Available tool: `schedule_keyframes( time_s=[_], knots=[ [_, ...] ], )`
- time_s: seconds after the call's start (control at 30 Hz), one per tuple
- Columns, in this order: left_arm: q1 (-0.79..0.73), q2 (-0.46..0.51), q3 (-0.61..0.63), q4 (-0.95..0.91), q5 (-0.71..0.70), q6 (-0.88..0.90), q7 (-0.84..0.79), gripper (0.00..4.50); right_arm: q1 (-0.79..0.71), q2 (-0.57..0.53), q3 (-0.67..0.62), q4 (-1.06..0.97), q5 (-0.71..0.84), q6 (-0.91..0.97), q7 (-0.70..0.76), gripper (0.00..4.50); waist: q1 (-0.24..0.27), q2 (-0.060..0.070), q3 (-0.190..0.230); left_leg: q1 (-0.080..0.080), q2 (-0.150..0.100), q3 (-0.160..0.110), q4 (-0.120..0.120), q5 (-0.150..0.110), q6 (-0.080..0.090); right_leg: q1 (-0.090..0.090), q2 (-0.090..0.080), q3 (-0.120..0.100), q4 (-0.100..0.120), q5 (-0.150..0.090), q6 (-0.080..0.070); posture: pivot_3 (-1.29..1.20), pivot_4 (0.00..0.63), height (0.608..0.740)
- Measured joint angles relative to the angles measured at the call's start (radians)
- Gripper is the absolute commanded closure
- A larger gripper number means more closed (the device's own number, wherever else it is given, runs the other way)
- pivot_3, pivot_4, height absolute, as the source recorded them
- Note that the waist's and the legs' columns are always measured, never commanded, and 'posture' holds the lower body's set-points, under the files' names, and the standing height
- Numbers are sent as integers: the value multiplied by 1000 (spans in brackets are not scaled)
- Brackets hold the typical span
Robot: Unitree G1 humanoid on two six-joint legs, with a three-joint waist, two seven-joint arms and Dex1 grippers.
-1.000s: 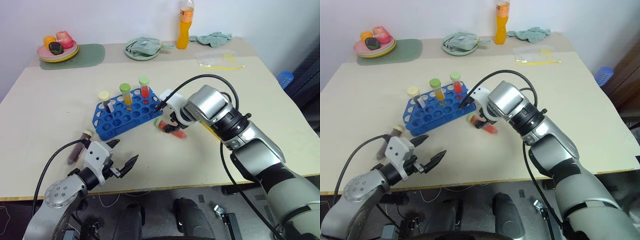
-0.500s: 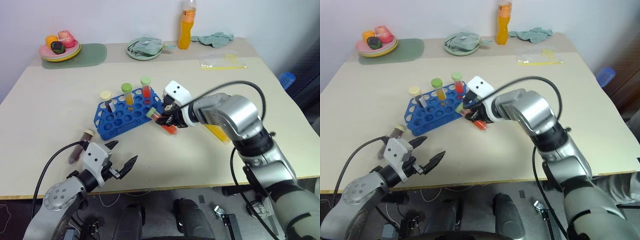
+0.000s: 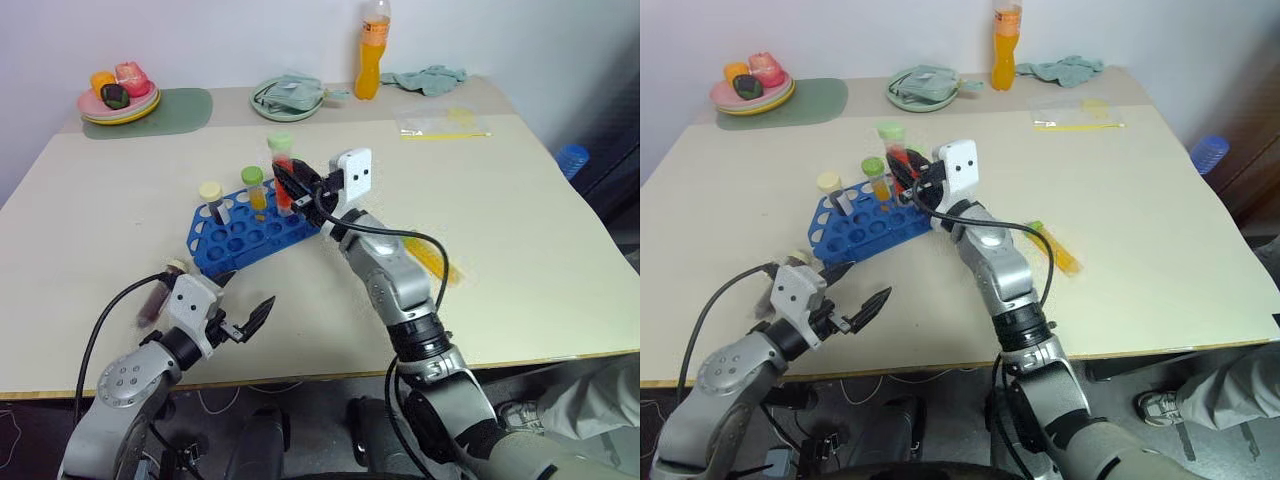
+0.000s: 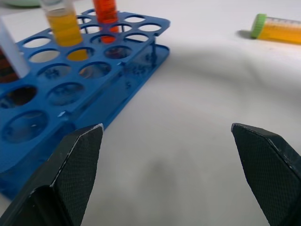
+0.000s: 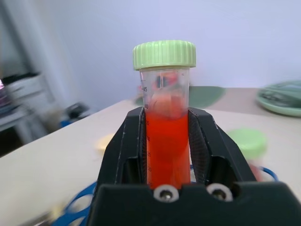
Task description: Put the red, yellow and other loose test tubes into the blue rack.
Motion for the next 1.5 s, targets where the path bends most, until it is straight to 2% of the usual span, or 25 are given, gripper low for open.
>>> schedule_keyframes(
  time_s=[0.17,0.47,1.5],
  knots=[
    [-7,1,-14,-35,-1,14,16,0,-21,7,-42,134,-26,-104,-26,3454,0,0,0,0,0,0,0,0,0,0,0,0,0,0,0,0,150,740],
    [-46,9,-12,-75,-9,76,41,0,-22,7,-67,213,-49,-157,-42,3454,-1,0,0,0,0,0,0,0,0,0,0,0,0,0,0,0,150,740],
    [-38,10,-9,-71,-4,63,33,0,-50,7,-46,491,-182,-535,-28,3454,-2,1,0,0,0,0,0,0,0,0,0,0,0,0,0,0,150,740]
  ],
)
